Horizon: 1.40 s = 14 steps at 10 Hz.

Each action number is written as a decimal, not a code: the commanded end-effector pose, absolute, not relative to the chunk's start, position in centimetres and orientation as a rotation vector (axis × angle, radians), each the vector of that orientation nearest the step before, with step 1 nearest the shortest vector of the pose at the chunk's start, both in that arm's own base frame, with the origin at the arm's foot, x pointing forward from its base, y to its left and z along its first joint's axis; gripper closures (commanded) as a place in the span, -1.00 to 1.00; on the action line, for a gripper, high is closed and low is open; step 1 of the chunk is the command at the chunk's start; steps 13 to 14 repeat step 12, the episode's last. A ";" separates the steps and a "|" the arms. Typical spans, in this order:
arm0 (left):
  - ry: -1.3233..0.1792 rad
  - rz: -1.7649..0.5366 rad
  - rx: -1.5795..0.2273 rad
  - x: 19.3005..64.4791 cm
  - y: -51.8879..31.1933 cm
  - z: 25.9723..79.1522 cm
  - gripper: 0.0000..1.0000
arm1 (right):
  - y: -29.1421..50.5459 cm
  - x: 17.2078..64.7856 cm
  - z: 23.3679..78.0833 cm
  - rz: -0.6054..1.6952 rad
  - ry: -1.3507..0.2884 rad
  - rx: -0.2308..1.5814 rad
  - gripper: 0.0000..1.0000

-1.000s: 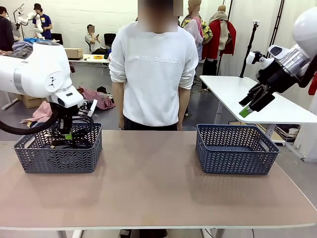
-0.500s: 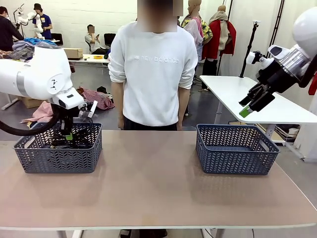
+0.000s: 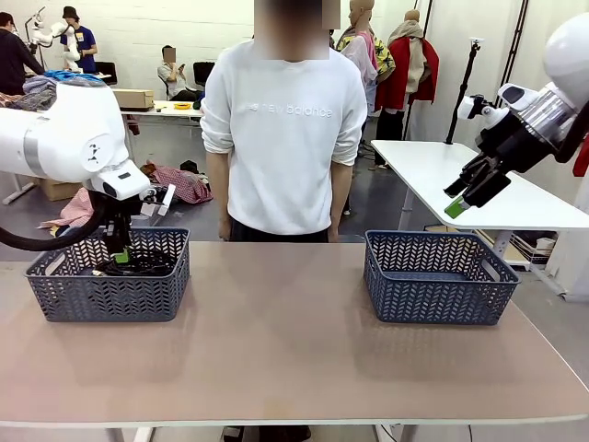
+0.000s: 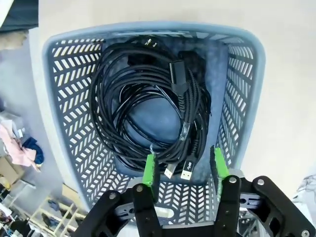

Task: Organize the cables according to human instructions.
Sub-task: Pick up a bundle of cables and place it in the basket indicated by the human.

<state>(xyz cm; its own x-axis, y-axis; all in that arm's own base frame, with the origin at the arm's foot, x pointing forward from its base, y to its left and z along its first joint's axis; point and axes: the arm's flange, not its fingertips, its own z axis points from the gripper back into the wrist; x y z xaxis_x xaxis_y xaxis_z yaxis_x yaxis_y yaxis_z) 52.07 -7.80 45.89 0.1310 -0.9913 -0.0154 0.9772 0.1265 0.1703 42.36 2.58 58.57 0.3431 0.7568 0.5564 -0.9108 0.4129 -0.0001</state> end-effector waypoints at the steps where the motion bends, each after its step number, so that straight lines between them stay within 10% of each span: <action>1: -0.121 -1.439 0.112 51.6 -7.3 46.4 -0.49 | 2.6 42.4 58.8 1.110 -0.522 0.333 -1.00; 2: -0.124 -1.437 0.106 51.5 -7.3 46.4 -1.00 | 2.6 42.4 58.8 1.110 -0.522 0.333 -1.00; 14: -0.114 -1.427 0.133 51.8 -7.9 46.2 -1.00 | 2.6 42.4 58.8 1.110 -0.522 0.333 -1.00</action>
